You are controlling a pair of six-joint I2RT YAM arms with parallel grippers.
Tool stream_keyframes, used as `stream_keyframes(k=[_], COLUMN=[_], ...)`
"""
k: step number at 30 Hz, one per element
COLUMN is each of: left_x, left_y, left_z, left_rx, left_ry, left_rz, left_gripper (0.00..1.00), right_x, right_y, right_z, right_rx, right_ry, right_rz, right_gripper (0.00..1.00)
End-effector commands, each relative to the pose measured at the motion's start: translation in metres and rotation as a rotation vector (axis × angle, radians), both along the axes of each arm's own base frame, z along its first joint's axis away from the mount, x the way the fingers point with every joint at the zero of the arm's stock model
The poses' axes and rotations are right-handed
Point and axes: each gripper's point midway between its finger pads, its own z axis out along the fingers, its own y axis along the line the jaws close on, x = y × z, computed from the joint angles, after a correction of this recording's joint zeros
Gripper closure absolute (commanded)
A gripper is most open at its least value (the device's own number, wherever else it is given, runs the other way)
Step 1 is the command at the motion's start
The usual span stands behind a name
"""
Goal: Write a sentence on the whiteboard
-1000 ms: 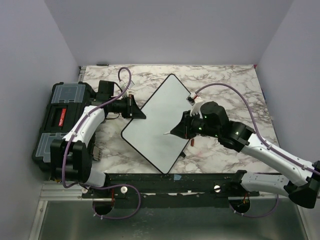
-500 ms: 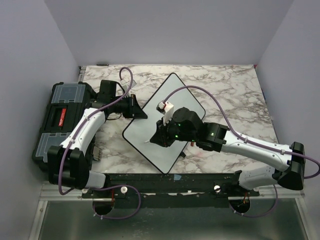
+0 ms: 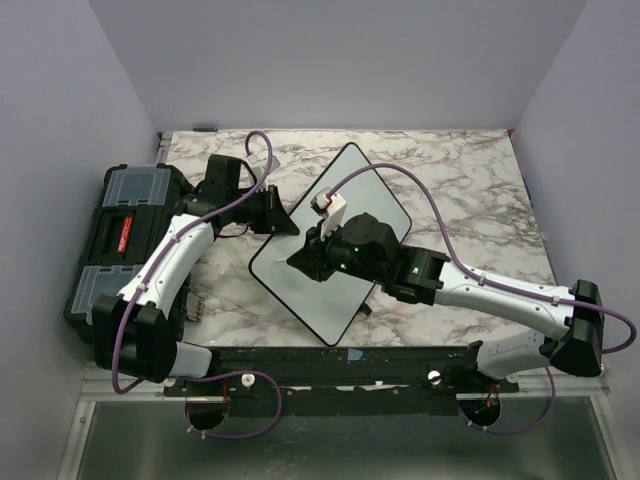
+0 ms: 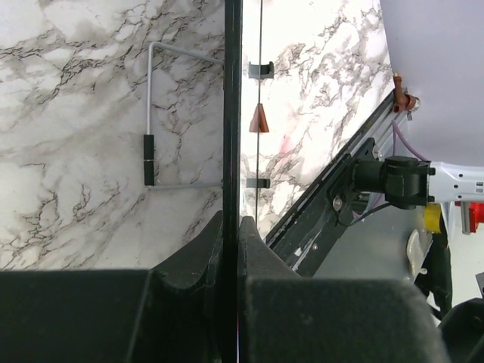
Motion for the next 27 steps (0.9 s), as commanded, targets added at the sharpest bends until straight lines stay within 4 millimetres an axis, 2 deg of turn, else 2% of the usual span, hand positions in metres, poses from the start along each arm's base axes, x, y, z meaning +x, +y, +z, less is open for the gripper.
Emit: stream_keyframes(k=[1, 16, 27], left_x=[0.030, 0.029, 0.028], left_y=[0.021, 0.017, 0.015], left_z=[-0.019, -0.025, -0.027], left_rx=[0.183, 0.191, 0.195], left_ry=[-0.125, -0.133, -0.134], left_rz=[0.058, 0.033, 0.022], left_gripper=[1.00, 1.00, 1.00], right_x=[0.011, 0.021, 0.024], right_y=[0.009, 0.008, 0.017], right_z=[-0.001, -0.033, -0.038], right_rx=[0.011, -0.061, -0.062], right_ry=[-0.044, -0.024, -0.024], right_rz=[-0.035, -0.091, -0.087], right_gripper=[0.99, 0.99, 0.99])
